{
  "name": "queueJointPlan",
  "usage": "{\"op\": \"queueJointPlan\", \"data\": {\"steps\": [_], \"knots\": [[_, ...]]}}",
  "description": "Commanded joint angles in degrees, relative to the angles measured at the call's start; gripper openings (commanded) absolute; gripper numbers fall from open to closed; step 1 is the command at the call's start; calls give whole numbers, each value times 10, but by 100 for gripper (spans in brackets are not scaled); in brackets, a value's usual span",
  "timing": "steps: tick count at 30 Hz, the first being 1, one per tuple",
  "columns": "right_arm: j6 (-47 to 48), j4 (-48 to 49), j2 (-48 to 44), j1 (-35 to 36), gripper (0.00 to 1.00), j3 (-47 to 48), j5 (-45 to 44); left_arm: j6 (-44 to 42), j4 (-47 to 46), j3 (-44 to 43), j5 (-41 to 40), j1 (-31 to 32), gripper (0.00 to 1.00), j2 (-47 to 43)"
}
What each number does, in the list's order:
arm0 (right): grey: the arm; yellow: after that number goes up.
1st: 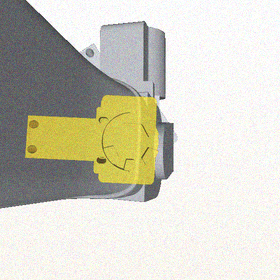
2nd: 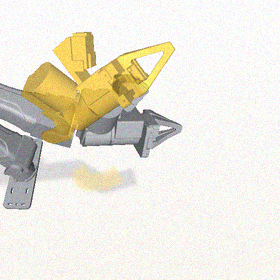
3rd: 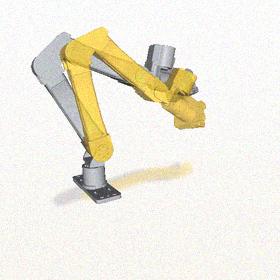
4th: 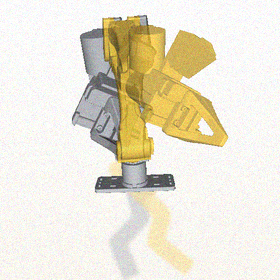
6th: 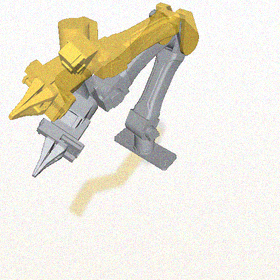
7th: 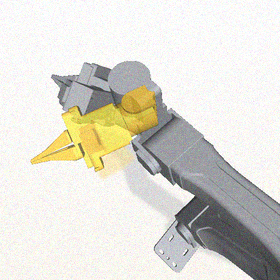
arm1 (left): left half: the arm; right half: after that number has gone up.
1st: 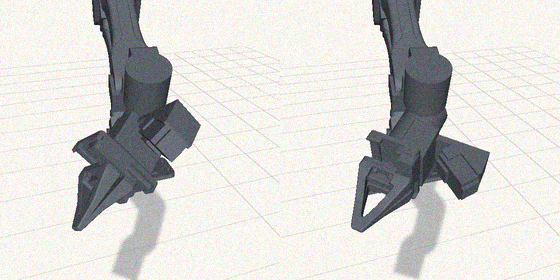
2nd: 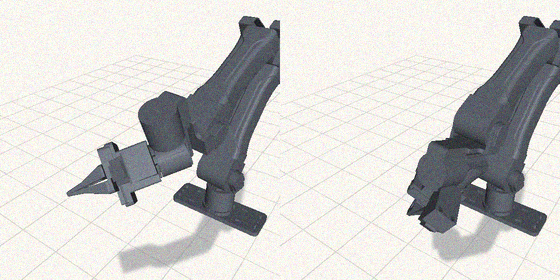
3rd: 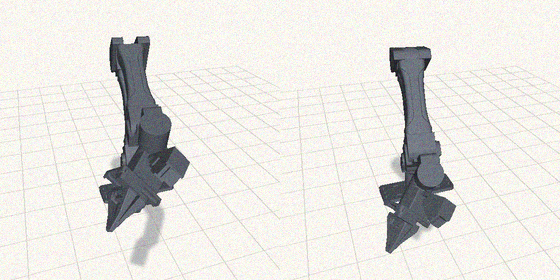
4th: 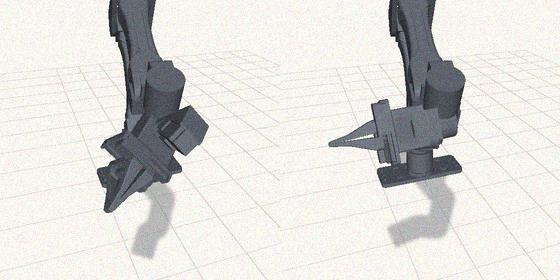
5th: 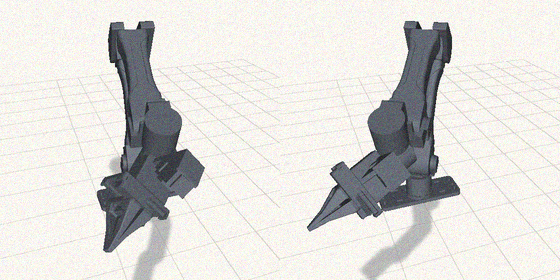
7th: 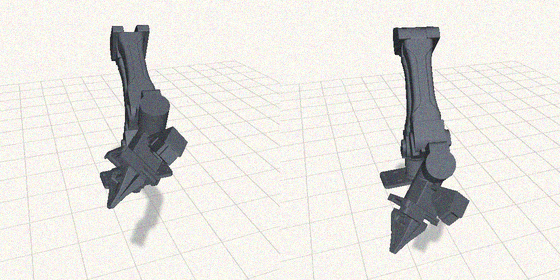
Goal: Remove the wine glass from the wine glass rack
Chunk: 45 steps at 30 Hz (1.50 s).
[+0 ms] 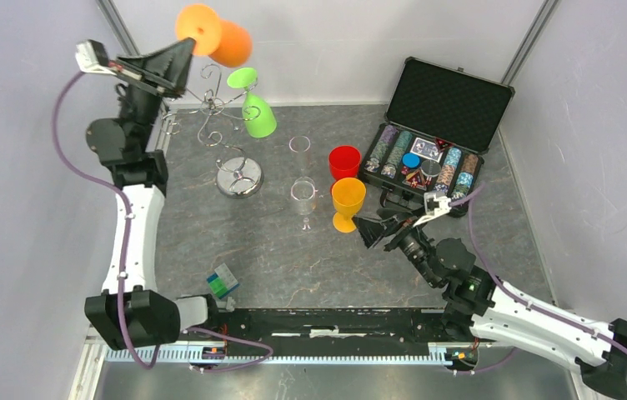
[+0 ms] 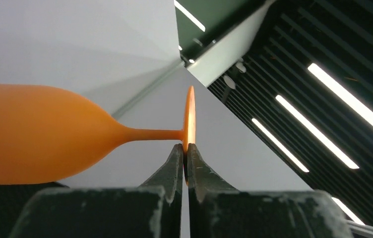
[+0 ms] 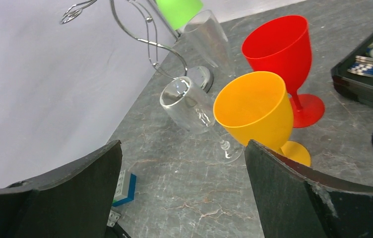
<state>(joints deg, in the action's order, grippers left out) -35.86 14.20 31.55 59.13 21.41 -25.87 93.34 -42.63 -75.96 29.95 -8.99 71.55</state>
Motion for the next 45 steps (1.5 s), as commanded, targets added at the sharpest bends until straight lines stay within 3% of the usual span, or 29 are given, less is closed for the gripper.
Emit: {"op": "queueJointPlan", "data": {"steps": [1, 4, 8, 15, 20, 28, 36, 40, 45], "knots": [[18, 81, 26, -1, 98, 23, 51, 80, -85, 61, -5, 90, 2, -36], [49, 130, 34, -1, 98, 24, 71, 82, -97, 93, -22, 176, 2, -48], [185, 188, 1, -1, 98, 35, 69, 130, -125, 150, -61, 272, 2, -73], [316, 260, -44, -2, 98, 63, 130, 192, -159, 231, -110, 378, 2, -110], [353, 272, -25, -1, 98, 90, 199, 168, -132, 221, -113, 445, 2, -105], [410, 290, 0, -2, 98, 101, 231, 186, -172, 209, -109, 507, 2, -56], [438, 304, 17, -2, 98, 102, 314, 182, -170, 215, -114, 517, 2, -71], [455, 318, 27, -2, 90, 107, 366, 186, -164, 221, -118, 523, 2, -87], [485, 339, 47, -2, 63, 115, 388, 191, -156, 224, -130, 527, 2, -113]]}}
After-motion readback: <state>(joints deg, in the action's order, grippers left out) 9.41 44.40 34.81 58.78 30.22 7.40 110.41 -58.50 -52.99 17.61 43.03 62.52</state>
